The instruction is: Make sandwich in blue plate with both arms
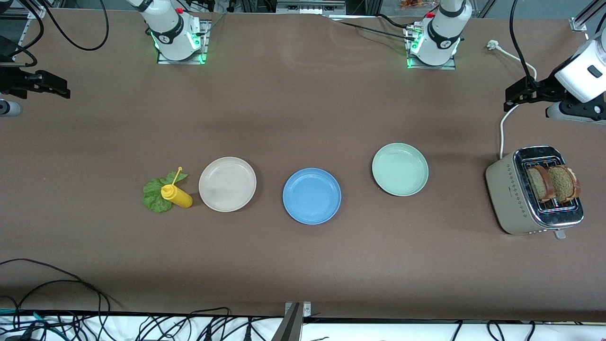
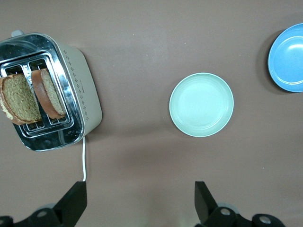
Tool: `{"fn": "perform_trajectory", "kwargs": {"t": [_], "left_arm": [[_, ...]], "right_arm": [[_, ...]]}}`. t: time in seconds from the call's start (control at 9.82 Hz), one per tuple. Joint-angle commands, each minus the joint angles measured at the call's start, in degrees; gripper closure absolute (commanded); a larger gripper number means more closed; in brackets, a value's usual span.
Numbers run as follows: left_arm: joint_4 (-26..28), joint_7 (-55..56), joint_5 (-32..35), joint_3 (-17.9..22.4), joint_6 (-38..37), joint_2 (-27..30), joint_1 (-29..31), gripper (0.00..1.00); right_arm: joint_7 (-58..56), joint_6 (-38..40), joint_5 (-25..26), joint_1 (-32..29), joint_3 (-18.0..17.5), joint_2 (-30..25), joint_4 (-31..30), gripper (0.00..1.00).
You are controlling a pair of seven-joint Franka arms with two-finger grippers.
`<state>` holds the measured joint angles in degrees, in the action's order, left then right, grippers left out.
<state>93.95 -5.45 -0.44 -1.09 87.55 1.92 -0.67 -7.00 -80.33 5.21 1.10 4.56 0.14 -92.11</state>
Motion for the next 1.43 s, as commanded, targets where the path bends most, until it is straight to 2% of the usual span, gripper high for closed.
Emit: {"fn": "perform_trajectory", "kwargs": {"t": [0.0,1.02,1.12,1.32], "left_arm": [[-0.70,0.26,-0.61,-0.14,-0.01,-0.16,0.06,0.00],[-0.09,0.26,0.27,-0.23,1.31,-0.25,-0.12,0.00],[-0.09,0.26,0.27,-0.23,1.31,-0.25,-0.12,0.00],[-0.09,0.26,0.27,-0.23,1.40,-0.25,-0.12,0.00]], "right_arm": [[-0.56,1.75,0.24,0.04,0.18,0.04,0.71,0.00],[-0.47,0.97,0.06,-0.31,0.36,0.57,2.02,0.00],[-0.30,0.01,-0.03,-0.31,0.45,0.57,2.02,0.00],[1.28,-6.73,-4.31,-1.01,1.14,0.65,2.02,0.00]]}}
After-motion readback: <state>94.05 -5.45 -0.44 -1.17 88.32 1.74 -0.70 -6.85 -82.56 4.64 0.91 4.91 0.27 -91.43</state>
